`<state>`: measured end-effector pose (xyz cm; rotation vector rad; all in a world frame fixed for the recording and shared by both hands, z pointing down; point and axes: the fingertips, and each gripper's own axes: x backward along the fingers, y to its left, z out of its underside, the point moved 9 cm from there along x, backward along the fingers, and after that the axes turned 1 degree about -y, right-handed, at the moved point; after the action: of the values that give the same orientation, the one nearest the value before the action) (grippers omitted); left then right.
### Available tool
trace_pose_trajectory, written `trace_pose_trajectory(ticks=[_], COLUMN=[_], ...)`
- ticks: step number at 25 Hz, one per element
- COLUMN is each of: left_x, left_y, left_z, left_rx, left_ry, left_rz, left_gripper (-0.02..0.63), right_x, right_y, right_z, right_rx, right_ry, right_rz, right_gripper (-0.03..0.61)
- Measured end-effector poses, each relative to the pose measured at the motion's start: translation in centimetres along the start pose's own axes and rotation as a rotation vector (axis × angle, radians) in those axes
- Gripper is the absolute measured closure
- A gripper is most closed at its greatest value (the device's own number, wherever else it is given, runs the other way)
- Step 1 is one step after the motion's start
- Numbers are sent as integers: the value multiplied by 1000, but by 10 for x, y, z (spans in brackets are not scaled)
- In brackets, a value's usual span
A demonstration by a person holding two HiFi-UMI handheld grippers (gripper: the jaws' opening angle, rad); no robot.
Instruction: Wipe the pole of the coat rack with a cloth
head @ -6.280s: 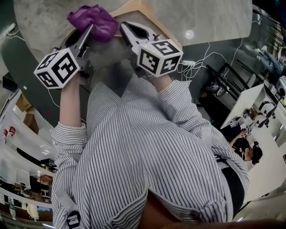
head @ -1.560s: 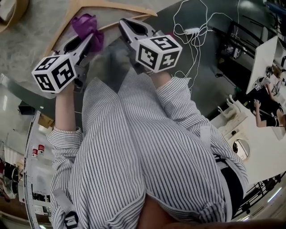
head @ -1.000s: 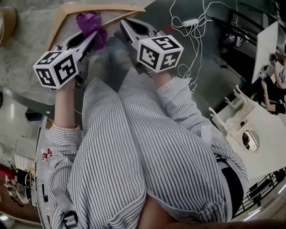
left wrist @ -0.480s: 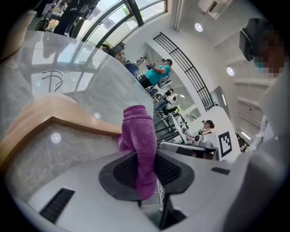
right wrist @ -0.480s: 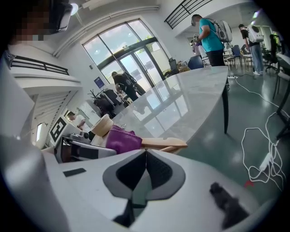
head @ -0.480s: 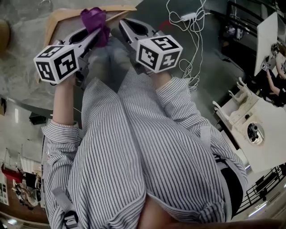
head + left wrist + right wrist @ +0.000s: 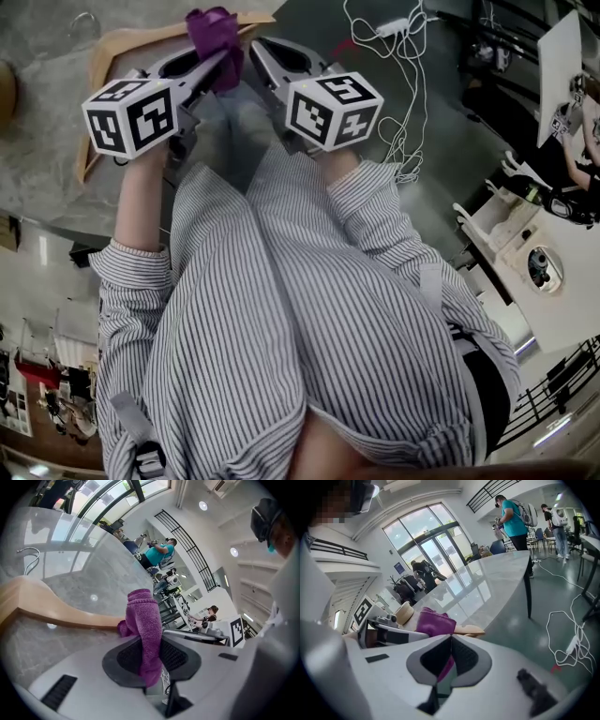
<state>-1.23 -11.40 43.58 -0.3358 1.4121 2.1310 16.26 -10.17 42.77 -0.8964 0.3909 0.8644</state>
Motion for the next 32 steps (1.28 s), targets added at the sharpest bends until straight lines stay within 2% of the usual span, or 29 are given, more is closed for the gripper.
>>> trace_pose_trajectory(ticks=[12,15,19,28,32], left_x=[-2,12,39,48,57], left_y=[-2,-10,-19,-24,-38], left_z=[-9,-2,1,9,7], left_rx=[-19,-14,-14,3,5], left_ry=[17,12,-6,-68,-127], left_rz=[21,21,21,13,-5], left_gripper=[515,515,515,515,515], right_x=[5,12,17,12,16], right_y=[6,22,48,39,38], right_z=[0,5,3,-12,-27], right_rx=[-10,-5,13,76,110], right_ry=[-14,-15,-17,-38,-52], right_rz=[22,17,2,-29,-58], right_gripper=[563,561,561,563,563])
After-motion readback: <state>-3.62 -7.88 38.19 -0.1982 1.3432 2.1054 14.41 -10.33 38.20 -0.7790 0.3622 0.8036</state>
